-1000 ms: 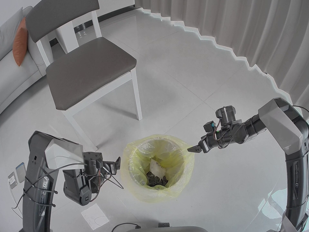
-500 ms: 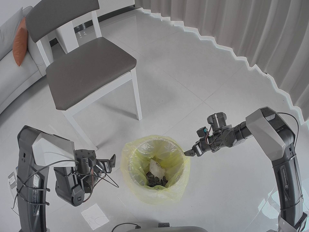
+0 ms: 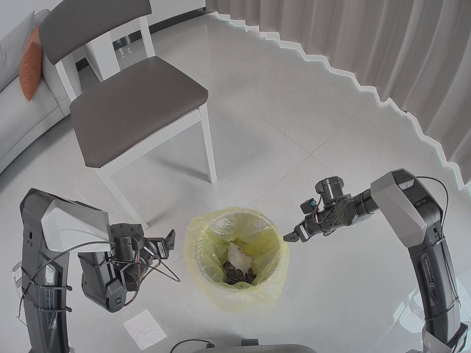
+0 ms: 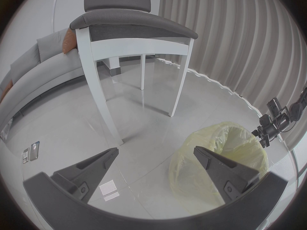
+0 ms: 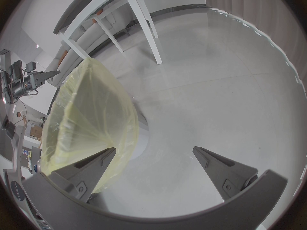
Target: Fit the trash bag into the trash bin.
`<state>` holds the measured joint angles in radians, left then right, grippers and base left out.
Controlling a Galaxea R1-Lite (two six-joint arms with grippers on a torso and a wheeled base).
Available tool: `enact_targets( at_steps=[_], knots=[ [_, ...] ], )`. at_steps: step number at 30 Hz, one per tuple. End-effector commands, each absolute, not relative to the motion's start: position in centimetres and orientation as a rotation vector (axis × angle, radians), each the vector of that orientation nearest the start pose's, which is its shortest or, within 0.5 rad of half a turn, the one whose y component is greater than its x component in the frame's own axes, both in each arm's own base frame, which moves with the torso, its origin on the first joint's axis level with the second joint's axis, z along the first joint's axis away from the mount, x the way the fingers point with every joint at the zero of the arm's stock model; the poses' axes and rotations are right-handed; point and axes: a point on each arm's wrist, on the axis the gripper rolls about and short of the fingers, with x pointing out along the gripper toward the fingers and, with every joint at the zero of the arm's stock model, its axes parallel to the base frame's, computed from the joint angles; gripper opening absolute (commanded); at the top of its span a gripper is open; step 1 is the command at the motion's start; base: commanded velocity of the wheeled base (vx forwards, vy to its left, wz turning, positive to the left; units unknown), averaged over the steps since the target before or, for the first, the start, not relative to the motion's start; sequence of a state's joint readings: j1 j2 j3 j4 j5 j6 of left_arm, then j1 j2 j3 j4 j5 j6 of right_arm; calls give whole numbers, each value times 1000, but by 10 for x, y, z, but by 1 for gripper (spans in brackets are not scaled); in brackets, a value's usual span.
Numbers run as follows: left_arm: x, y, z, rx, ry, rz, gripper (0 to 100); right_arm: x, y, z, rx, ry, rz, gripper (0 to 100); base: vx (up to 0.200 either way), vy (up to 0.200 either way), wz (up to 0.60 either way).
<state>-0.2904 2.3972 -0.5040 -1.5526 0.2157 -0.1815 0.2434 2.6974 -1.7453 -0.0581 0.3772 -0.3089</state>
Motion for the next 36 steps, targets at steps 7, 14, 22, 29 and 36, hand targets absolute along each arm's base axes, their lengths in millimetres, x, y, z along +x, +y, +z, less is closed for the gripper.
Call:
enact_targets(
  at_steps=[7,14,22,29,36],
  knots=[
    [326,-86,9,-146,228,-34,100,436,87,64,-215,719,640,100,0,0,0],
    [299,-80,60,-160,139,-74,100,374,60,149,-237,608,530,100,0,0,0],
    [207,-52,141,-139,140,-201,100,229,27,254,-269,302,391,100,0,0,0],
    [126,-19,195,-144,97,-122,100,117,10,278,-193,76,293,100,0,0,0],
    [27,-3,204,-150,34,-98,100,34,5,259,-43,-83,239,100,0,0,0]
  ],
)
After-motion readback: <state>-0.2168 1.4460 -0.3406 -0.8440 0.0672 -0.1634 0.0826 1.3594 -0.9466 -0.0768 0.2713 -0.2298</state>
